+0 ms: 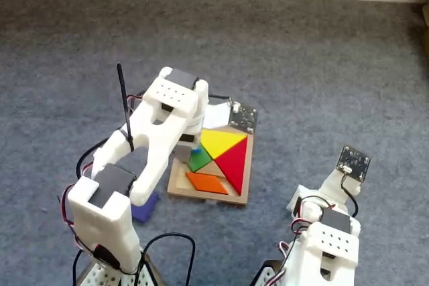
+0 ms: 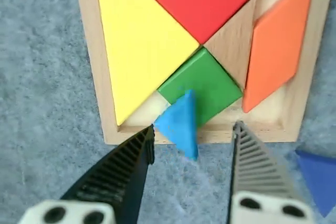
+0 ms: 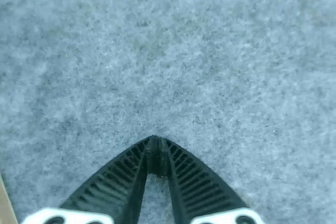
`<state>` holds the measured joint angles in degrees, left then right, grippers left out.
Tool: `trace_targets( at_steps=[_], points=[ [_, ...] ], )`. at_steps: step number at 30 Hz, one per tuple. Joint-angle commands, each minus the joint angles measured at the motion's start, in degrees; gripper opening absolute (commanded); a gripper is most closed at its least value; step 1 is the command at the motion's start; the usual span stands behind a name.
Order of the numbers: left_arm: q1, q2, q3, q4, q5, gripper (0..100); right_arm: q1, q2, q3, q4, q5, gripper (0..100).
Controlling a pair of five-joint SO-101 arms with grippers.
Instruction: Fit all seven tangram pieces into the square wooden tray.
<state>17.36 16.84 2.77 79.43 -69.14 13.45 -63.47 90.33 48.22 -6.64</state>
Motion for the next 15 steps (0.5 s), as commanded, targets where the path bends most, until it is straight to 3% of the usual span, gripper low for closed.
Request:
trace_targets(
  at_steps=[1,4,15],
  points=[
    [-1.10,-3.30,-2.42,0.18,2.99,26,1.01,0.04,0.40,-0.22,0.70,0.6],
    [-2.68,-3.38,-4.44,0.88,4.04,25,1.01,0.04,0.40,-0.22,0.70,0.6],
    [-8.48,-3.03,-9.45,9.76,20.31,17,1.01,0.04,0.40,-0.22,0.70,0.6]
  ],
)
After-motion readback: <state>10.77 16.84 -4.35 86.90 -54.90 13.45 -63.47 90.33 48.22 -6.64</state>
